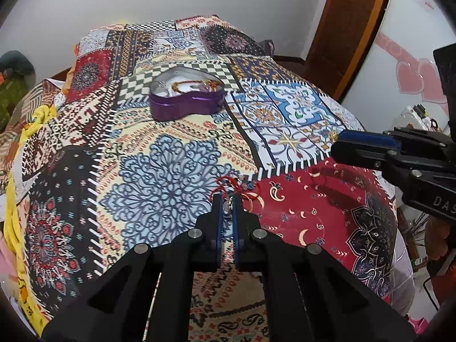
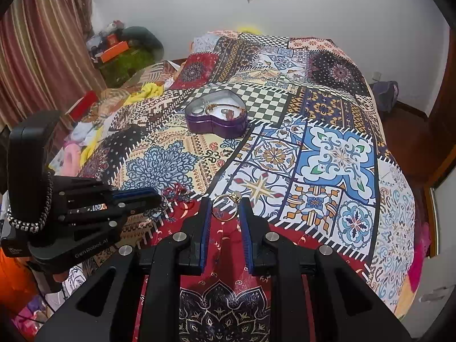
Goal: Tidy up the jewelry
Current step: 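Grasp the red beaded bracelet with the left gripper while the right grasps a gold ring, then carry the bracelet and gold ring in both grippers over the purple tin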
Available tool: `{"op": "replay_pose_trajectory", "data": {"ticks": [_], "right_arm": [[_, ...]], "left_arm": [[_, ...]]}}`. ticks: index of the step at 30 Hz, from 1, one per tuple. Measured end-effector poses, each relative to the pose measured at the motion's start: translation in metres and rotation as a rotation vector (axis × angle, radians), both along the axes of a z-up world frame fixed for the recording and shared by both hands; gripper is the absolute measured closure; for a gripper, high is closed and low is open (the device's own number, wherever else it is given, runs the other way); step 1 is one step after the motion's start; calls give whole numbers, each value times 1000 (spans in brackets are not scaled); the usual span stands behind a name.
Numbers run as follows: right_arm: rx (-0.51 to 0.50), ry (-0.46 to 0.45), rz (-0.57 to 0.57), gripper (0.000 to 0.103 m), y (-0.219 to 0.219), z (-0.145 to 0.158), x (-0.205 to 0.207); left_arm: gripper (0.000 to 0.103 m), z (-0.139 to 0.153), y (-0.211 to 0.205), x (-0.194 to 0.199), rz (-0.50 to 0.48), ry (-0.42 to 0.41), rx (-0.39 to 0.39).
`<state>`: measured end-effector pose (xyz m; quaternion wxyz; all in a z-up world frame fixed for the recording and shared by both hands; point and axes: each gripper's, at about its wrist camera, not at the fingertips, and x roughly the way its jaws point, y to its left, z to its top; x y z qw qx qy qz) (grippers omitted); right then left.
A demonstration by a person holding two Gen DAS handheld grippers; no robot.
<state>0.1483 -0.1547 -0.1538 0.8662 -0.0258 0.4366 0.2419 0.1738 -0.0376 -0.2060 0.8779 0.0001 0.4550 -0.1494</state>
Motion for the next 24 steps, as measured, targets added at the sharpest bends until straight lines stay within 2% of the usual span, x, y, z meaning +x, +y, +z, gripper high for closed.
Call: {"op": "replay_pose_trajectory", "data": {"ticks": [9,24], "right_arm": [[-2,-17,11,85,8,6,10],[10,-76,45,85,27,24,44]], "left_arm": [[98,27,17,5,36,-71,-6],[98,62,39,41,80,-183,-8]]}}
